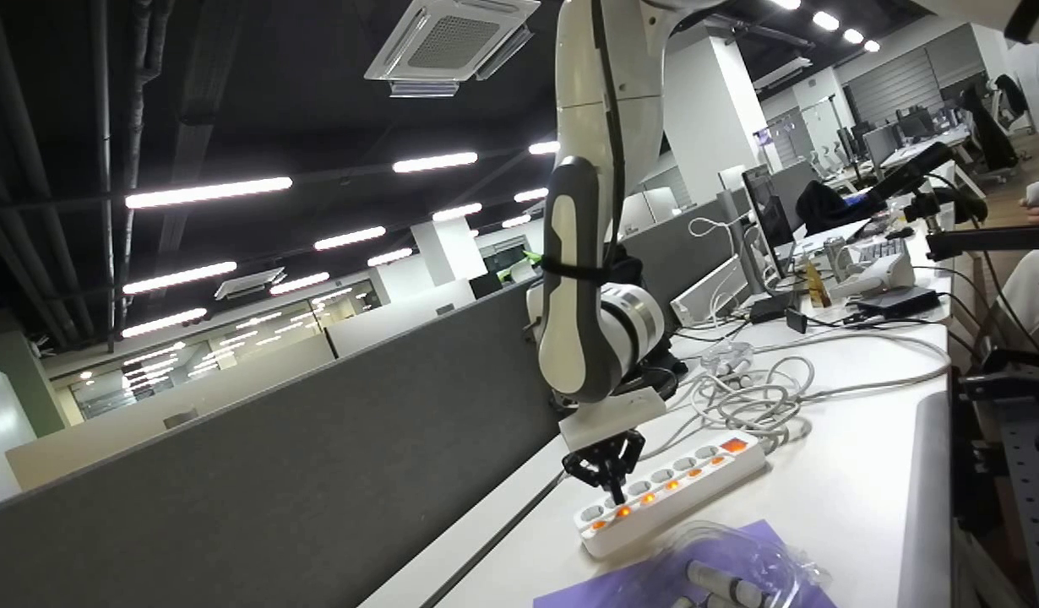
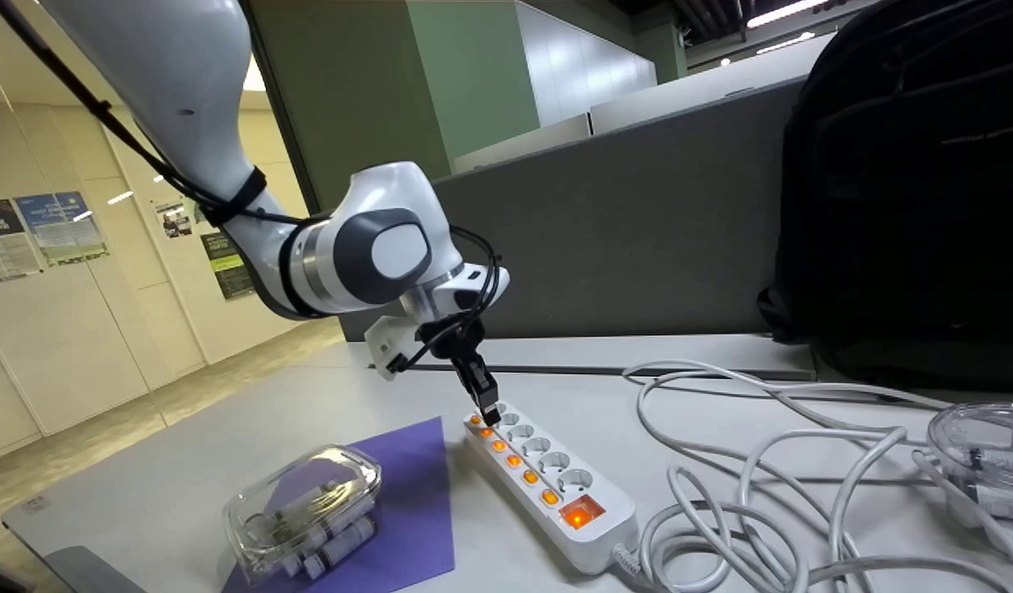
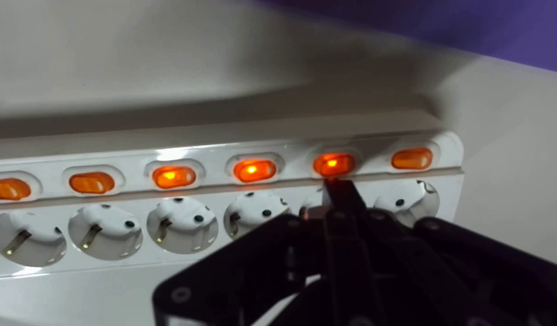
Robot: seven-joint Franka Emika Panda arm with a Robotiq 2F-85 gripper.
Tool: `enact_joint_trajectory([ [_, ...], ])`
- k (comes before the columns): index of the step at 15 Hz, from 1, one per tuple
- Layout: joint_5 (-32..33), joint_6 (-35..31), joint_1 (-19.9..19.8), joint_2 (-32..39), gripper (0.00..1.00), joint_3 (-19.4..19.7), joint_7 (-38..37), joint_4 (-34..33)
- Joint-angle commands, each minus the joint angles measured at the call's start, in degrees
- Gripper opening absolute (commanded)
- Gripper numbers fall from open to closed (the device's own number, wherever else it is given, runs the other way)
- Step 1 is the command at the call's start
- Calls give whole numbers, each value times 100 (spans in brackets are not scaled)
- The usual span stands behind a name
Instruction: Flip the second switch from the left on the adaptor.
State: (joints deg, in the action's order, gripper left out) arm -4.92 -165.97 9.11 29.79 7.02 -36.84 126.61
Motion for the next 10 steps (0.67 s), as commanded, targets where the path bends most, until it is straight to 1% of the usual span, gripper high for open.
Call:
enact_joint_trajectory([
  [1,-241,9,-13,66,0,-85,180,-131],
  [10,-469,29,17,69,0,-84,198,-95],
])
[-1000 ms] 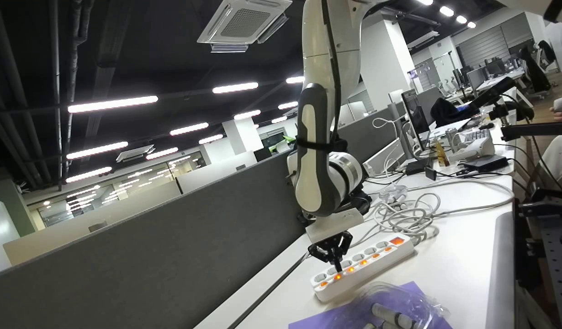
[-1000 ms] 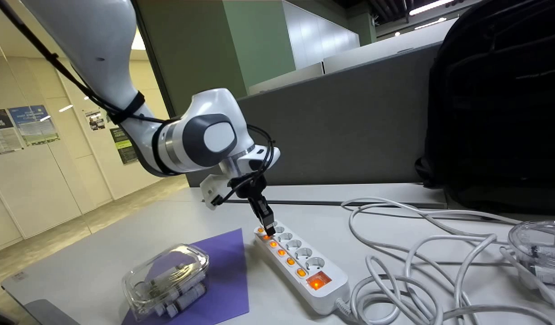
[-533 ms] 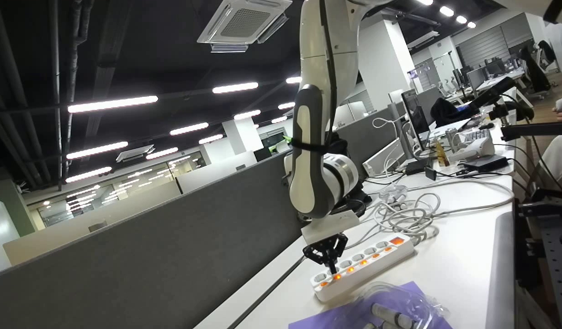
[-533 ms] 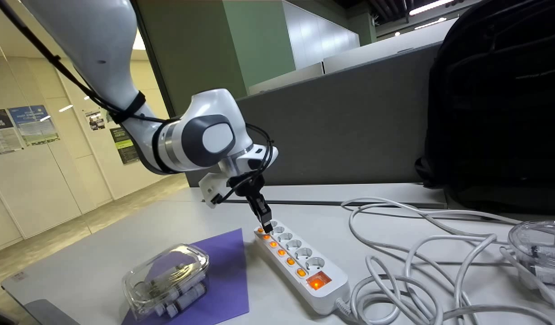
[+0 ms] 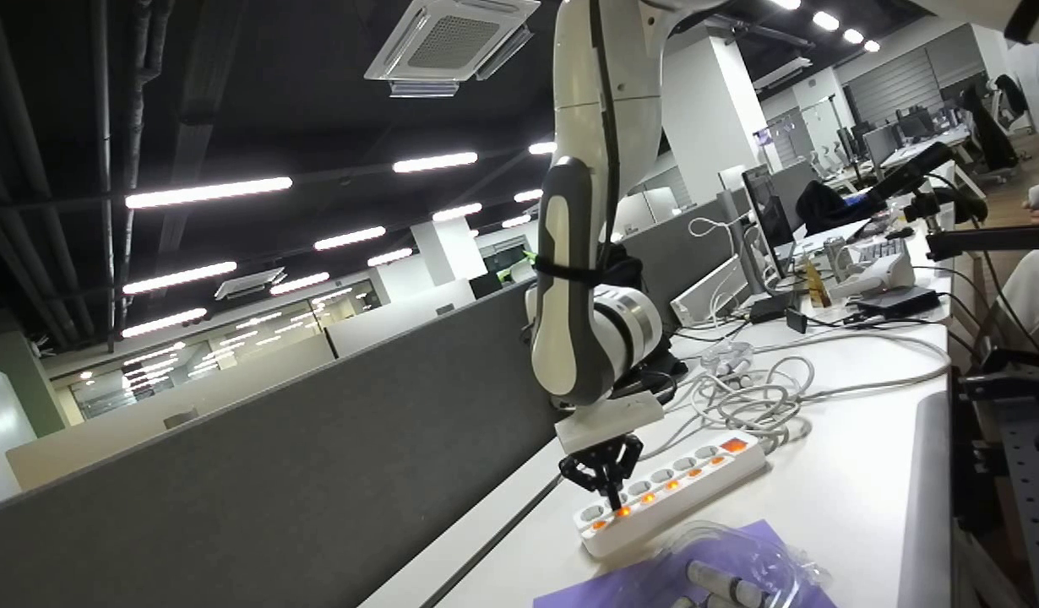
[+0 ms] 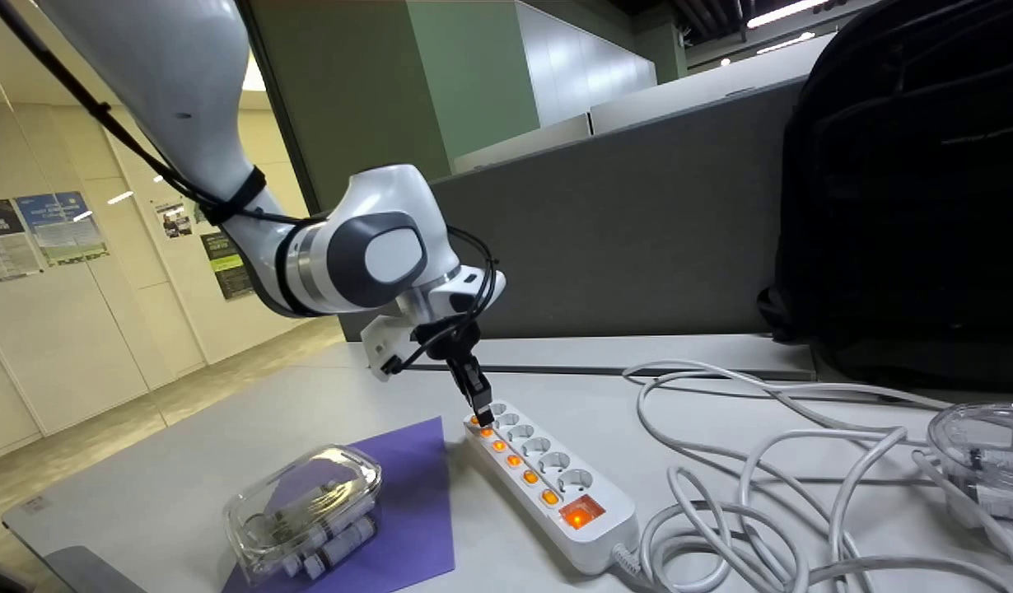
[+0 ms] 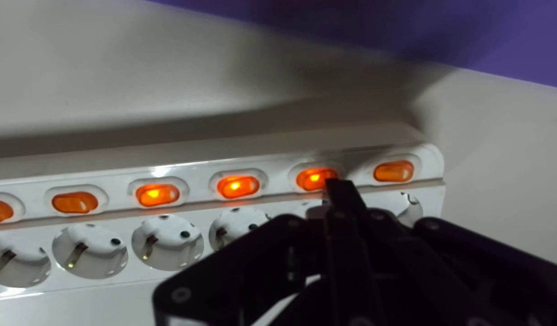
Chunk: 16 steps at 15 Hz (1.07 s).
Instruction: Flip the second switch from the left on the adaptor.
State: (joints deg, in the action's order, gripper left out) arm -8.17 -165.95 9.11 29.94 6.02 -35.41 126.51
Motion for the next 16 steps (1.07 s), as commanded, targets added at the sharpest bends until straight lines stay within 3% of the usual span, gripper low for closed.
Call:
enact_joint_trajectory([
  [1,-150,30,24,56,0,25,46,-79],
  [16,-449,111,-20,24,0,23,-2,22],
])
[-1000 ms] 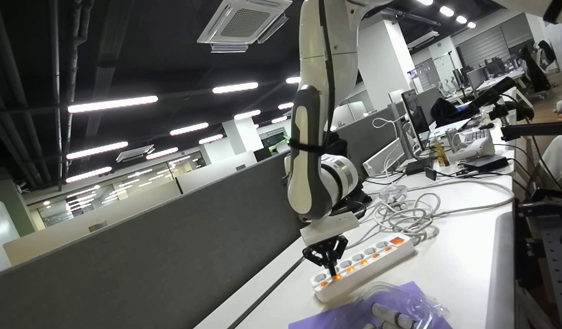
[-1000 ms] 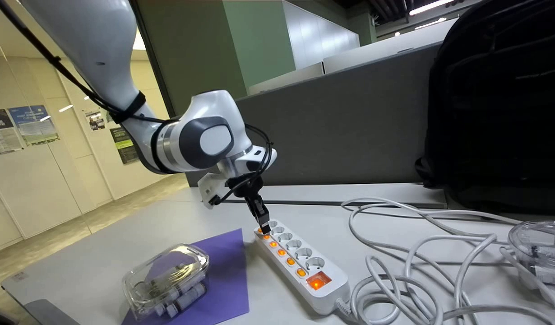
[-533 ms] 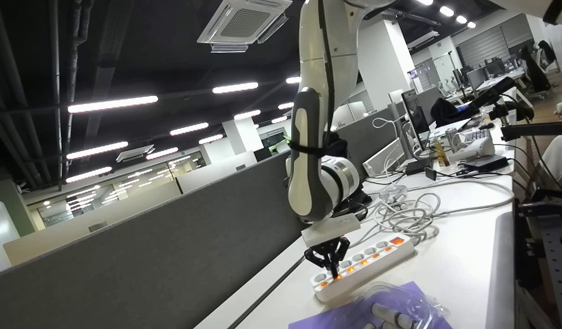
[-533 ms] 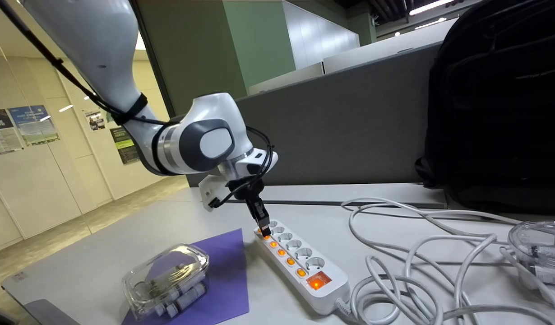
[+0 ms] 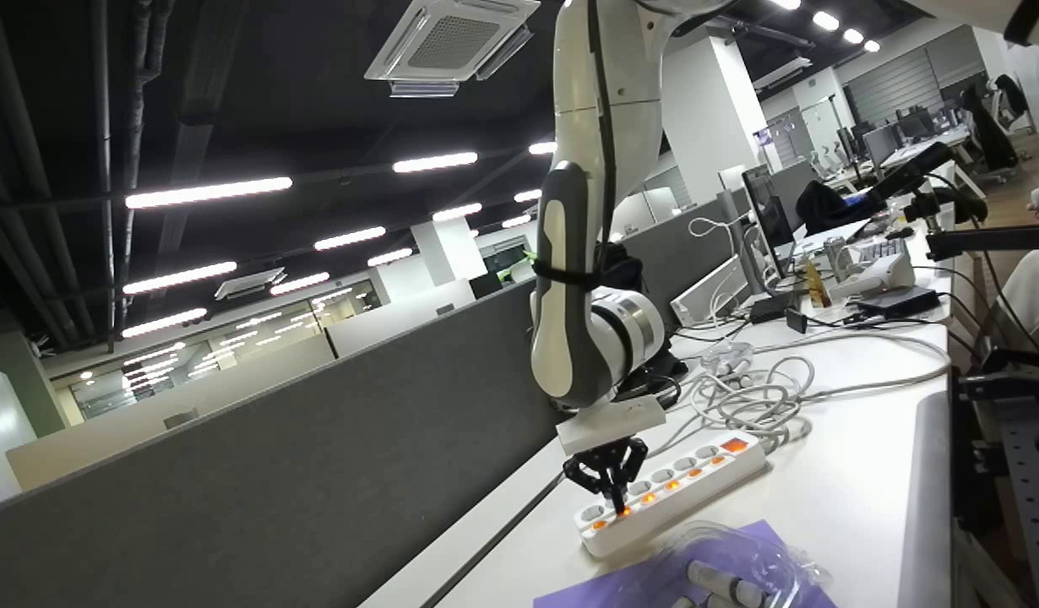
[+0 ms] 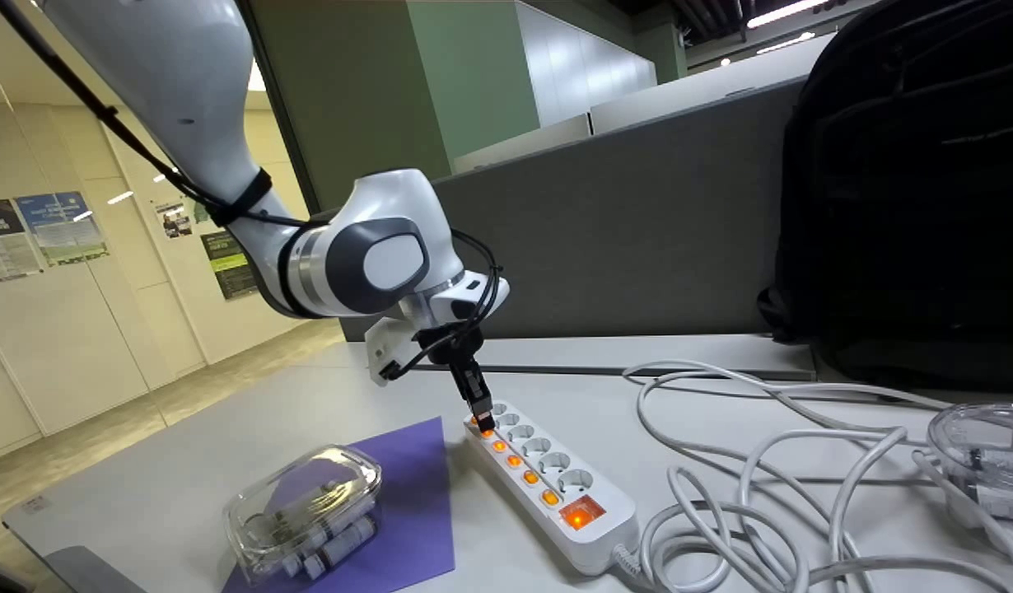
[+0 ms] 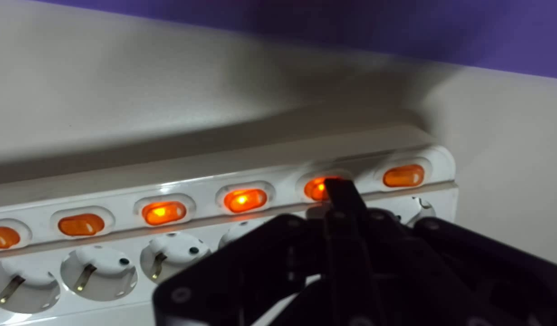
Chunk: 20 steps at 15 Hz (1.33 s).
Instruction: Flip the second switch from the left on the adaptor.
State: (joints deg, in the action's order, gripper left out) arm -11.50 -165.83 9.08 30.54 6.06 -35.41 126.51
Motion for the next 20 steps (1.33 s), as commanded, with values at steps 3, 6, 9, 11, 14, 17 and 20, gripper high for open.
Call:
enact_joint_trajectory([
  [3,-116,175,38,-103,0,81,-49,41],
  [6,-95,310,67,-134,0,131,-88,42],
  [9,-71,454,58,-158,0,153,-101,33],
  [11,-46,514,69,-193,0,175,-120,36],
  [14,8,568,108,-237,0,237,-157,45],
  [17,36,593,136,-253,0,296,-186,53],
  [20,-5,621,96,-218,0,275,-156,41],
])
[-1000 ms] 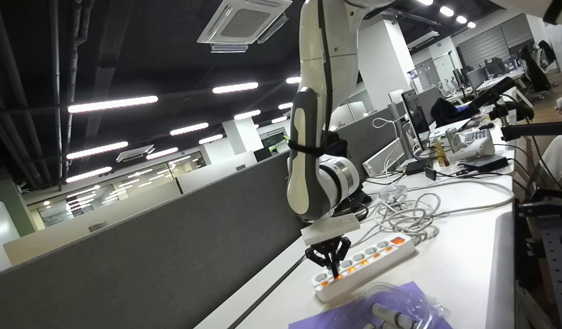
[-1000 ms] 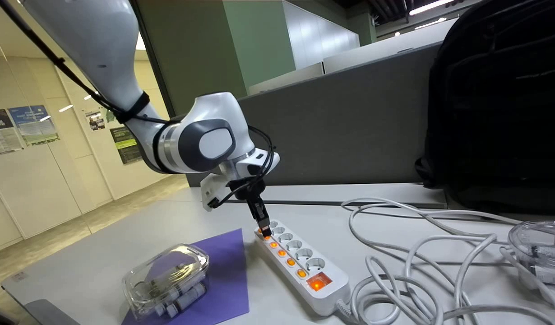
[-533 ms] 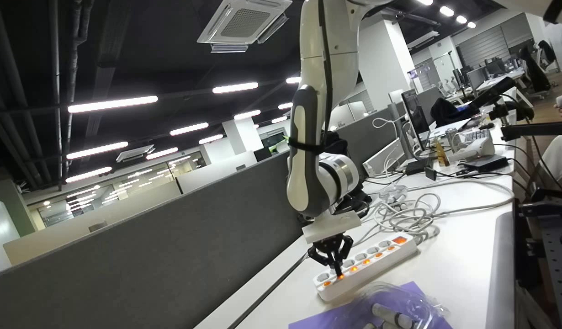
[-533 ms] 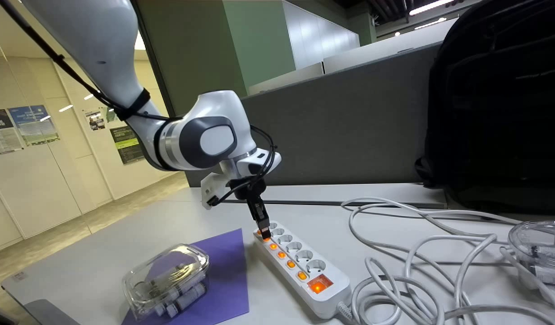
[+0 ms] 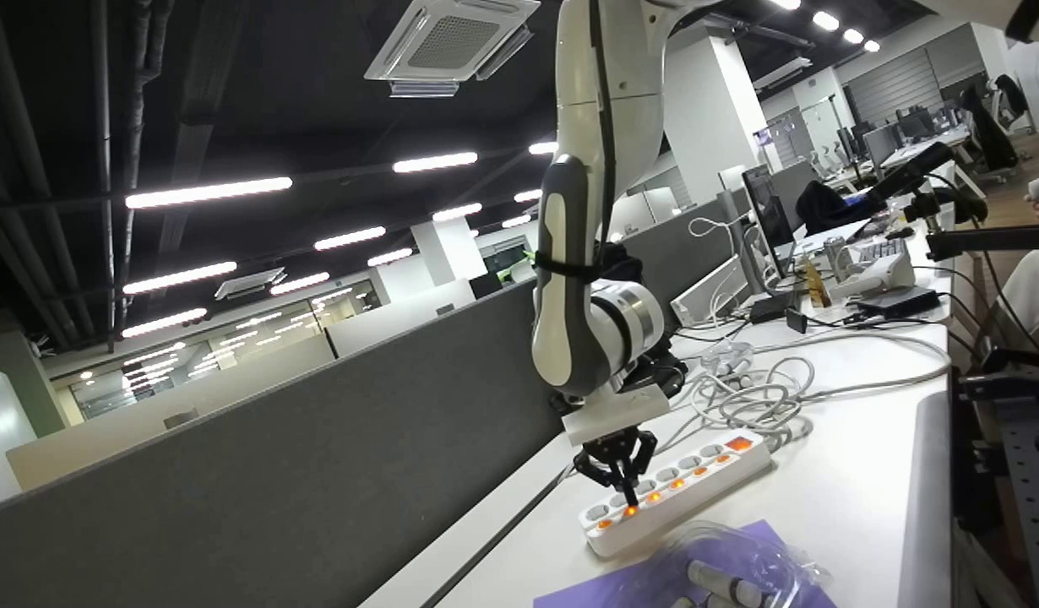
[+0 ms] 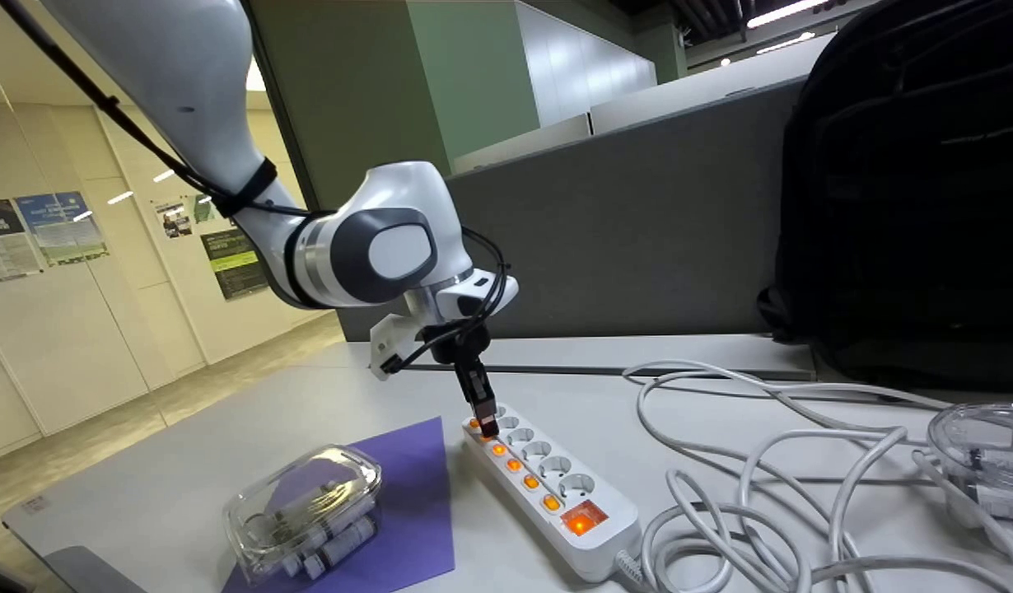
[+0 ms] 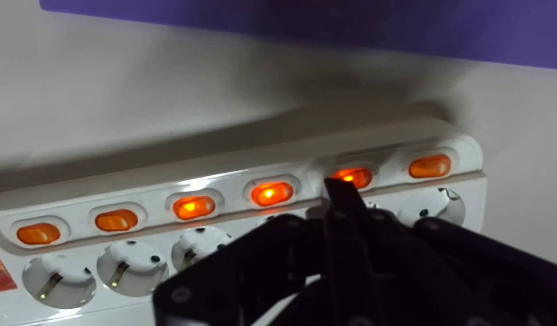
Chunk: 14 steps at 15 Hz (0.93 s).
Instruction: Flip the second switch from the left on the adaptor.
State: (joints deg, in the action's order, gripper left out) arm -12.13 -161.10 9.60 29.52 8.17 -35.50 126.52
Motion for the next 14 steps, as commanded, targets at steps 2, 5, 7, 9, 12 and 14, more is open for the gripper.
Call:
enact_joint_trajectory([
  [2,36,120,17,-109,0,21,-104,30],
  [5,43,77,23,-123,0,9,-84,26],
  [7,51,73,33,-129,0,6,-84,22],
  [9,51,74,40,-126,0,0,-83,18],
  [12,37,77,35,-110,0,-16,-77,16],
  [14,27,72,30,-96,0,-25,-78,22],
])
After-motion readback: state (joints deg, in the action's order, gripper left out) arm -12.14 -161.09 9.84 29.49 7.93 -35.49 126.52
